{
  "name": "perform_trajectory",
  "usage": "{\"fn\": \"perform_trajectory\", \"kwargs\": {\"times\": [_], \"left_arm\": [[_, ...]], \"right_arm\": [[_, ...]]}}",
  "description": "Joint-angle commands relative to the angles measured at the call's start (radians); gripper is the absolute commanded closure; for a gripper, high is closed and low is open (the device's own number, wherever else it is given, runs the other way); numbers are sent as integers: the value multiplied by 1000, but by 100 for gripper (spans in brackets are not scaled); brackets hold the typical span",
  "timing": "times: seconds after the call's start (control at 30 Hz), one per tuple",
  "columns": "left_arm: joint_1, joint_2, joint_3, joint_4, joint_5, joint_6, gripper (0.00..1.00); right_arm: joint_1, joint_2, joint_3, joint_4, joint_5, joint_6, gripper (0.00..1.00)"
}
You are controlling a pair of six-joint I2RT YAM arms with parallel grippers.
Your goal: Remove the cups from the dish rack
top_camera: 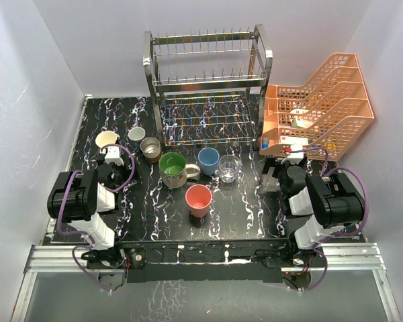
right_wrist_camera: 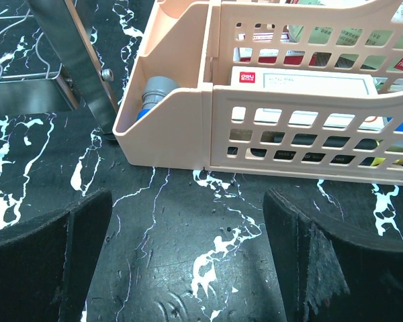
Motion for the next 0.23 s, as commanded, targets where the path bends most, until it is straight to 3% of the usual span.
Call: {"fn": "perform_trajectory", "kwargs": {"times": [0.0,0.2], "left_arm": [[3,-6,20,-3,-10,-1,3],[-14,-8,23,-11,-41,6,3]], "right_arm": [[-5,-9,28,36,7,-5,2],[-4,-10,29,36,8,-5,2]]}}
